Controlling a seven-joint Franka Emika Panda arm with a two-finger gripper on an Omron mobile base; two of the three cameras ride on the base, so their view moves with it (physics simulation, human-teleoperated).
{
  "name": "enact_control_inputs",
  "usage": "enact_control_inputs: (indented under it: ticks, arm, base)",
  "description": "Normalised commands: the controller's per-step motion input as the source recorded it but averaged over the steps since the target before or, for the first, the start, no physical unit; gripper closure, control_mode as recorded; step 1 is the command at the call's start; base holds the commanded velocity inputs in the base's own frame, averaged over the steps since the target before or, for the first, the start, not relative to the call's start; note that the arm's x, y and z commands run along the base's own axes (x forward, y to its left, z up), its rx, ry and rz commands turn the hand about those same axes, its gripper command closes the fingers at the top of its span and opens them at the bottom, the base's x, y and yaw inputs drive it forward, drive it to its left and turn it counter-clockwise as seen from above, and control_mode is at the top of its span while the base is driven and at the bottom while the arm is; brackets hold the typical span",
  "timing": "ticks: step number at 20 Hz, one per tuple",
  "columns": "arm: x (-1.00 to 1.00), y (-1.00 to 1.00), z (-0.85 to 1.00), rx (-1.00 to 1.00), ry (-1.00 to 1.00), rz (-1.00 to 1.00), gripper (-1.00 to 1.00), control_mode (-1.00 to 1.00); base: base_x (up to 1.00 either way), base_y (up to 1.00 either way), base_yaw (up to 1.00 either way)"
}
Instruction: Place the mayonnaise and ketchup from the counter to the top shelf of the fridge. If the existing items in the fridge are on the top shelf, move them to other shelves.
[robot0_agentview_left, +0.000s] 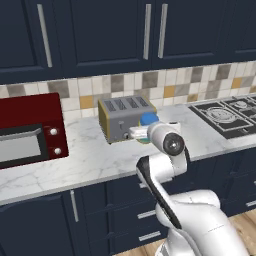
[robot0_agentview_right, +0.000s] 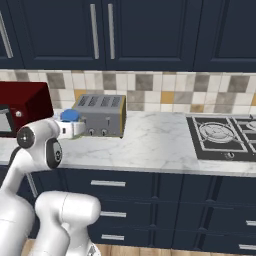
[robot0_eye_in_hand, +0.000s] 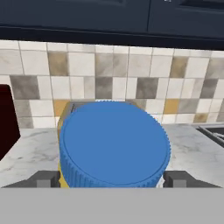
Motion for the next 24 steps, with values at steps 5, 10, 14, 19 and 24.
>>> enact_control_inputs:
  ticks: [5,10,14,19,24]
  arm:
    - [-1.0,0.02,0.97,0.0,0.06,0.0,1.0,-1.0]
    - [-1.0,0.01,0.81,0.0,0.09,0.0,1.0,-1.0]
    - [-1.0,0.01,0.61,0.02,0.16,0.0,1.0,-1.0]
    - [-0.4,0.0,0.04,0.0,0.01,0.0,1.0,-1.0]
    - [-0.05,0.0,0.0,0.0,0.0,0.0,1.0,-1.0]
  base:
    - [0.0,0.0,0.0]
    - [0.0,0.0,0.0]
    - [0.0,0.0,0.0]
    - [0.0,0.0,0.0]
    - [0.0,0.0,0.0]
